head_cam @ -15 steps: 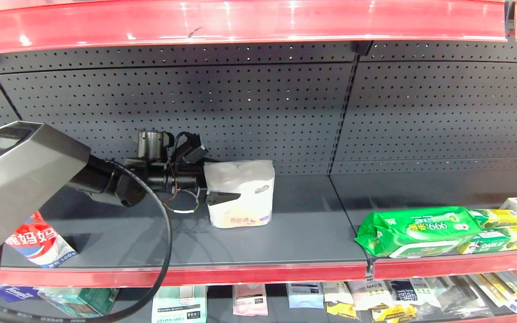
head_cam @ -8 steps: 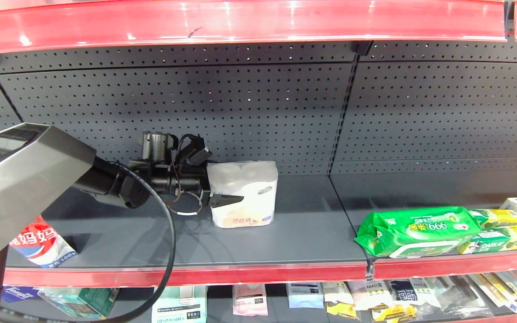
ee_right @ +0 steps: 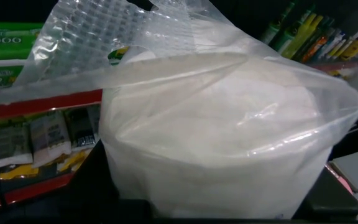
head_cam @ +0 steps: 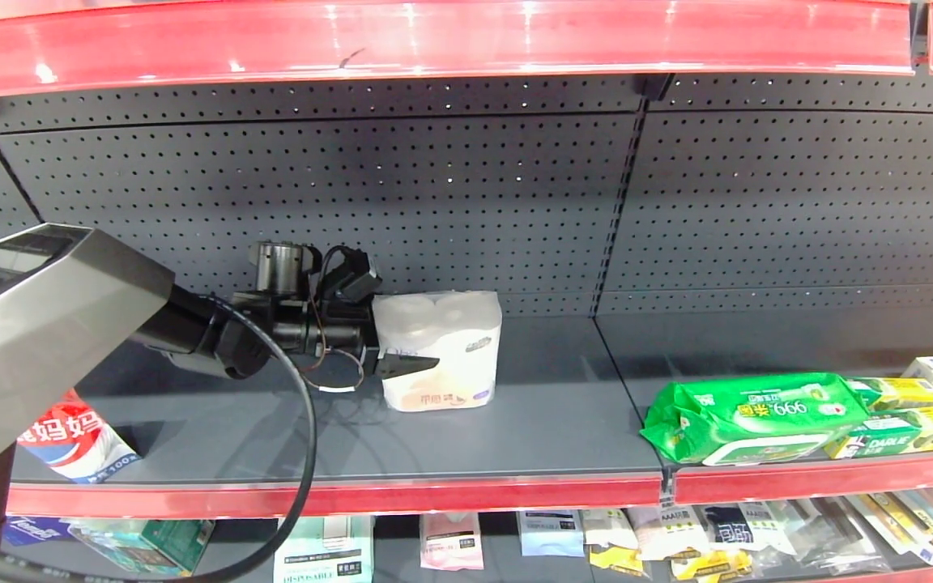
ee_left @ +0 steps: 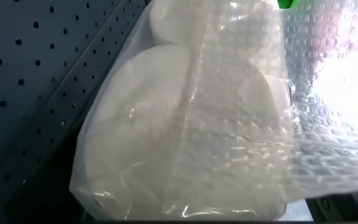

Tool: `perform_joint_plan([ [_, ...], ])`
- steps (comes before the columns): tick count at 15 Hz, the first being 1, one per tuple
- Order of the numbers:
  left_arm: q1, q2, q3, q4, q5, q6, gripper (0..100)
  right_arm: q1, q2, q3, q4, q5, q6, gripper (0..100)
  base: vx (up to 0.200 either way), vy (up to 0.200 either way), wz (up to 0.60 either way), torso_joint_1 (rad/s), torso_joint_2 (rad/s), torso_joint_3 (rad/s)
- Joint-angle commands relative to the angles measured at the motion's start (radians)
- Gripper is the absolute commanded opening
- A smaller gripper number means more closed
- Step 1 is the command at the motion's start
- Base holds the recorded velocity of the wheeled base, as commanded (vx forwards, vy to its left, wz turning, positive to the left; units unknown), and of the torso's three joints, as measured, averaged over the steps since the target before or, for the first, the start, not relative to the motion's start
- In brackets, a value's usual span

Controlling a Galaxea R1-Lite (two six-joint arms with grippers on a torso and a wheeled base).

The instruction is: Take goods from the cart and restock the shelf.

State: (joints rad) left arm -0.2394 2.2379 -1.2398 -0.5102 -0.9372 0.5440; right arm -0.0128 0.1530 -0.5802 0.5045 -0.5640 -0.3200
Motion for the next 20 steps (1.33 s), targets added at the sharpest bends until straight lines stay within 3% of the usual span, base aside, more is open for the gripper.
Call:
perform_joint_plan([
  [1,0.000,-0.001,0.000,-0.001,0.000,-0.001,100,-0.001,0.000,-0.001,0.000,0.000,-0.001,0,0.000,0.000,0.00,0.000,0.00,0.000],
  [6,0.002,0.002,0.022,-0.007,0.011,0.002,100,-0.001,0.002,-0.007,0.000,0.000,-0.013,0,0.000,0.000,0.00,0.000,0.00,0.000],
  [7,0.006,0.003,0.028,-0.028,0.011,0.001,0,-0.001,0.002,-0.009,0.000,0.000,-0.014,0,0.000,0.000,0.00,0.000,0.00,0.000],
  [9,0.008,0.005,0.056,-0.071,0.015,-0.021,0,-0.003,0.003,-0.013,0.000,0.000,-0.017,0,0.000,0.000,0.00,0.000,0.00,0.000],
  [14,0.008,-0.003,0.099,-0.143,0.014,-0.030,0,-0.006,0.002,-0.017,-0.001,0.000,-0.025,0,0.000,0.000,0.00,0.000,0.00,0.000],
  [16,0.009,-0.037,0.154,-0.205,0.014,-0.038,0,-0.006,0.007,-0.027,-0.001,0.000,-0.028,0,0.000,0.000,0.00,0.000,0.00,0.000],
  [18,0.012,-0.092,0.240,-0.237,-0.002,-0.073,0,-0.004,0.007,-0.030,-0.001,0.000,-0.030,0,0.000,0.000,0.00,0.000,0.00,0.000],
  [20,0.022,-0.121,0.304,-0.291,-0.029,-0.076,0,-0.004,0.008,-0.033,-0.001,0.000,-0.030,0,0.000,0.000,0.00,0.000,0.00,0.000],
])
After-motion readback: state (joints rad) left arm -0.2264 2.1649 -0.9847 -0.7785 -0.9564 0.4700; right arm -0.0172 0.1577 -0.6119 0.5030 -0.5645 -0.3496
